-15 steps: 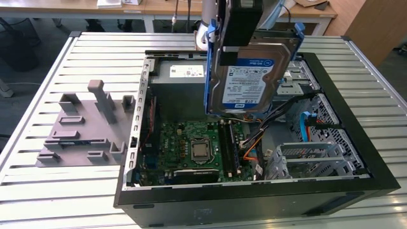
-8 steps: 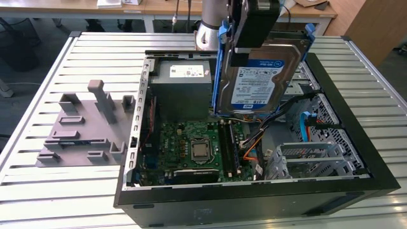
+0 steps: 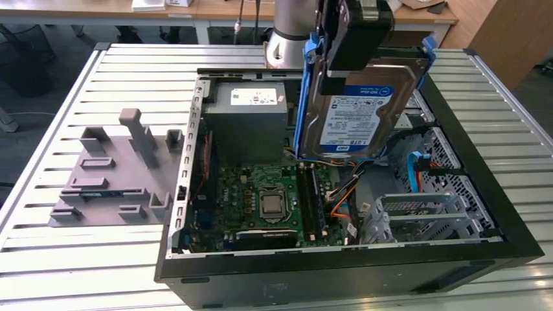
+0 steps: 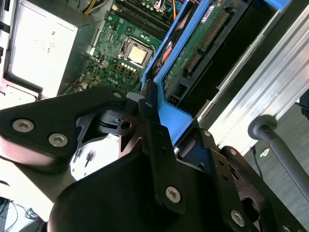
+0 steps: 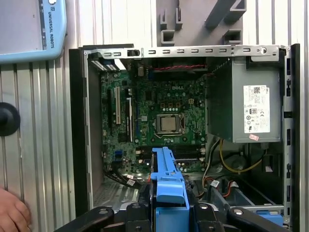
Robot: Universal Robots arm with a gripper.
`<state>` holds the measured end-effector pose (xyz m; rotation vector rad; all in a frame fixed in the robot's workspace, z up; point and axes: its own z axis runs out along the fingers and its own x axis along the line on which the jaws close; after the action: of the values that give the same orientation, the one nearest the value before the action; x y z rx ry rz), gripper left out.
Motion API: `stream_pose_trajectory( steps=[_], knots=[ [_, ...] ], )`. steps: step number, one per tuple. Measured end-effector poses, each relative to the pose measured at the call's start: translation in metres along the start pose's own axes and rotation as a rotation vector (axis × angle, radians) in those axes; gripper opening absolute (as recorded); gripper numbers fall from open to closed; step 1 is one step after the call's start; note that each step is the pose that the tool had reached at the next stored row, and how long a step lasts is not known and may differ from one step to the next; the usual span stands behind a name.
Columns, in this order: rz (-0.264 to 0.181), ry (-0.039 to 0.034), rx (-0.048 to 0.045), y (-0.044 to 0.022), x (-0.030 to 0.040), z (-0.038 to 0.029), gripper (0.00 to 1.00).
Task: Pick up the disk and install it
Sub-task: 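Insert the disk into the insertion slot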
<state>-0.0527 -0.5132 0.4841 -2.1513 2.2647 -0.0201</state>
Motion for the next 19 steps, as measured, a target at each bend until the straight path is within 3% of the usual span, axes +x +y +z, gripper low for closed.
stream_pose_trajectory(
  steps=[10,19],
  knots=[
    [0.005,0.0,0.0001,-0.003,0.0134,0.0017,0.36],
    [0.005,0.0001,-0.0004,-0.0157,0.0167,0.004,0.36]
  ],
)
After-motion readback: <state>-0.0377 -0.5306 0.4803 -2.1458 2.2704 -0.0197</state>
